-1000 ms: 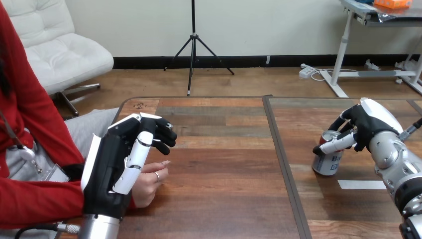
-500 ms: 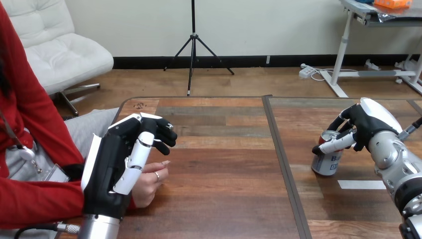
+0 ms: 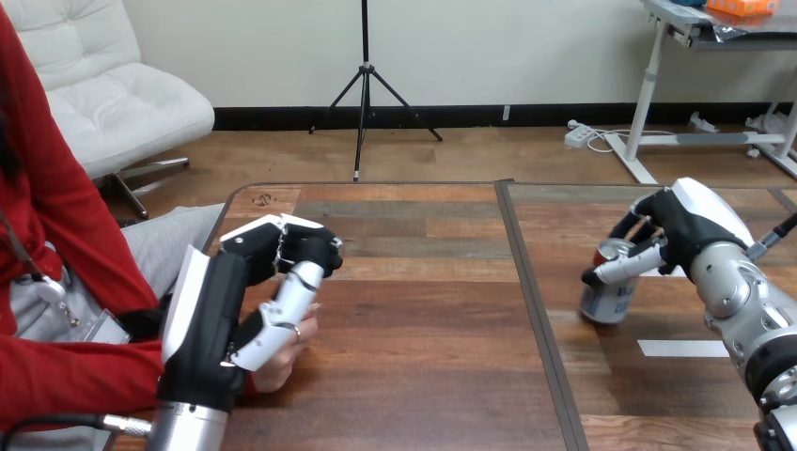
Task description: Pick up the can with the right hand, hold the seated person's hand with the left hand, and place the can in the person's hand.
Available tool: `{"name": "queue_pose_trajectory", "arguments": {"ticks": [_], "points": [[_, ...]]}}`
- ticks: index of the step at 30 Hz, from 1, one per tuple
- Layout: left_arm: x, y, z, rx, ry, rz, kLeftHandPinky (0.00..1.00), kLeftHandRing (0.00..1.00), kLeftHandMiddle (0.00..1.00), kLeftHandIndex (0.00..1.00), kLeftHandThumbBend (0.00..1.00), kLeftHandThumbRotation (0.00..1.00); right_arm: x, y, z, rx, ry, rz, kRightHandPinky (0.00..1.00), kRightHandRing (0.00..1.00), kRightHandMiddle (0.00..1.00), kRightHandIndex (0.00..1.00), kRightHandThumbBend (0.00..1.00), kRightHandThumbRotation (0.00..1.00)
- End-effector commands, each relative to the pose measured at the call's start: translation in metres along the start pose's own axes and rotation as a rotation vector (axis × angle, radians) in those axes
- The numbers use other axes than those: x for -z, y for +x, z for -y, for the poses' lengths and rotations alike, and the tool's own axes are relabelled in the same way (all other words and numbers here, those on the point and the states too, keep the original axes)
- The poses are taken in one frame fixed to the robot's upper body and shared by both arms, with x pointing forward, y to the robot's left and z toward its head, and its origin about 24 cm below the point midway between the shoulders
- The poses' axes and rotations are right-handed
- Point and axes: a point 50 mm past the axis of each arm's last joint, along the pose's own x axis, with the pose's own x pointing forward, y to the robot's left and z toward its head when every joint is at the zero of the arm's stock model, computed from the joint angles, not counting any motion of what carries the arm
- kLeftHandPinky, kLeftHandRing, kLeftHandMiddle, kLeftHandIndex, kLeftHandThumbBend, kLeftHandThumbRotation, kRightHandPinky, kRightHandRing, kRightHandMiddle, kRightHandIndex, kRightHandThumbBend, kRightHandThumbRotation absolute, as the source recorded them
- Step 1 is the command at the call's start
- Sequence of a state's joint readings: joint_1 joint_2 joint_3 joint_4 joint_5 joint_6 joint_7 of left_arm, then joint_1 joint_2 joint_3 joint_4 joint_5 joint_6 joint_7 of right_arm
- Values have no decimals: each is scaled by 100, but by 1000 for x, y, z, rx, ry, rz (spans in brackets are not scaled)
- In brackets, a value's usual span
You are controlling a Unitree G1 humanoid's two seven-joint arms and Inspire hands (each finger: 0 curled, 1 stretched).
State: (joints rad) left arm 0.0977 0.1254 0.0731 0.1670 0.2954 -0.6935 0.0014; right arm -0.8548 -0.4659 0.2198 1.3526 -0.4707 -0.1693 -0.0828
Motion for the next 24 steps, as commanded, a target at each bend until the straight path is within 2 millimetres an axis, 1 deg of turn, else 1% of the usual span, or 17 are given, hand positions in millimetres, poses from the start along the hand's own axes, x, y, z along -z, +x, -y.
{"name": "queue_pose_trajectory", "arguments": {"ticks": [1, 6, 8, 13, 17, 24], "points": [[-16, 18, -19, -39, 163, 95, 51, 63, 67, 63, 62, 56, -30, 5, 30, 102, -10, 124, 43, 46, 51, 48, 79, 0], [-20, 21, -26, -20, 320, 74, 55, 68, 72, 69, 74, 51, -36, 6, 34, 116, -15, 153, 46, 50, 53, 48, 79, 0], [-21, 22, -28, -14, 361, 64, 57, 71, 74, 72, 81, 46, -37, 6, 35, 121, -12, 160, 44, 48, 52, 48, 78, 0], [-21, 24, -32, 5, 454, 62, 58, 73, 76, 75, 87, 41, -42, 6, 39, 128, -9, 180, 42, 46, 50, 48, 78, 0], [-20, 26, -34, 16, 516, 65, 58, 72, 76, 75, 92, 34, -46, 6, 41, 139, -4, 197, 39, 43, 48, 48, 79, 0], [-18, 28, -35, 45, 574, 54, 57, 72, 75, 74, 97, 30, -49, 6, 43, 144, -1, 218, 38, 42, 47, 47, 79, 0]]}}
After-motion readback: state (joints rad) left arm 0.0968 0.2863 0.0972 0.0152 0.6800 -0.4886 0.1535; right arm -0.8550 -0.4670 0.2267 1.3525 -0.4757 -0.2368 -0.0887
